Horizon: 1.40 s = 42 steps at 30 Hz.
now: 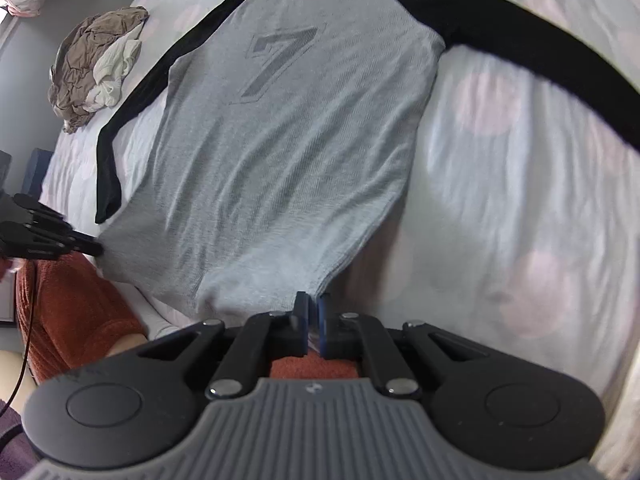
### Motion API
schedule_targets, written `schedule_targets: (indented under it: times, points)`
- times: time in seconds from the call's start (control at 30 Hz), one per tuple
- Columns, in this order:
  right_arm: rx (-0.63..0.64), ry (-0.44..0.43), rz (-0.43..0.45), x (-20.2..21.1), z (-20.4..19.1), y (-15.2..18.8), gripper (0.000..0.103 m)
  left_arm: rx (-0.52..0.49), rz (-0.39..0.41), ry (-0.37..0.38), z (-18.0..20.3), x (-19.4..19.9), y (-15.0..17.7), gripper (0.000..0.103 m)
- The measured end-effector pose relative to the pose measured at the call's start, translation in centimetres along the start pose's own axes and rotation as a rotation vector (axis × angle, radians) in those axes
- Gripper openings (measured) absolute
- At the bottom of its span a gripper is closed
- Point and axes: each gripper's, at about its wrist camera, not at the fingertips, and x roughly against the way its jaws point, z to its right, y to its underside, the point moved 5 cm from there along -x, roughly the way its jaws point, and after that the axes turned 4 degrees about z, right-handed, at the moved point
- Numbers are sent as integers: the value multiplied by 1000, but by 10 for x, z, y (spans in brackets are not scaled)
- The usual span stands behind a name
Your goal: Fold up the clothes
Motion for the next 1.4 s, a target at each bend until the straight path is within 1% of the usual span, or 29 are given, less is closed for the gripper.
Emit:
schedule_targets:
  times: [0.07,0.2,0.3,0.37,0.4,0.43,0.47,0.5,0.57,0.67,0.73,0.83,0.93,1.03,1.13,1.2,1.3,1.4]
  points:
    - [7,40,-24,-1,5,0,5,6,-26,-19,-7,-3,6,3]
    - [4,115,-80,-22,22,6,5,28,-87,-31,-5,-22,10,3]
    - [-6,128,-113,-42,30,10,5,38,-129,-42,-1,-38,9,3]
    - [-1,137,-127,-50,32,13,6,48,-137,-46,-1,-43,6,4]
    - [1,139,-128,-52,32,13,11,54,-135,-45,-2,-43,5,4]
    - [7,140,-123,-52,31,12,11,60,-130,-42,-3,-43,4,5]
    - [14,141,-115,-50,31,11,14,65,-121,-38,-5,-41,4,12]
    - [20,140,-102,-47,31,10,26,70,-101,-30,-7,-36,2,23]
    - [30,136,-64,-39,31,5,41,77,-45,-7,-10,-23,-1,33]
    - [29,132,12,-27,30,-3,41,102,48,40,-18,-1,-8,35]
    - [20,136,79,-18,31,-9,41,137,98,44,-30,16,-12,35]
    - [0,146,181,-9,31,-18,41,174,161,-1,-51,37,-16,35]
    - [-22,143,250,-9,31,-21,42,217,197,-45,-76,48,-14,35]
    - [-49,130,276,-19,32,-19,42,273,192,-86,-104,47,-7,35]
    - [-78,108,288,-29,35,-17,42,331,154,-123,-129,39,-1,35]
    - [-113,76,304,-30,39,-16,42,359,125,-142,-142,28,2,35]
    - [-155,42,331,-28,45,-14,42,381,74,-146,-156,10,5,35]
    - [-160,34,339,-29,45,-12,42,392,40,-136,-160,-7,6,33]
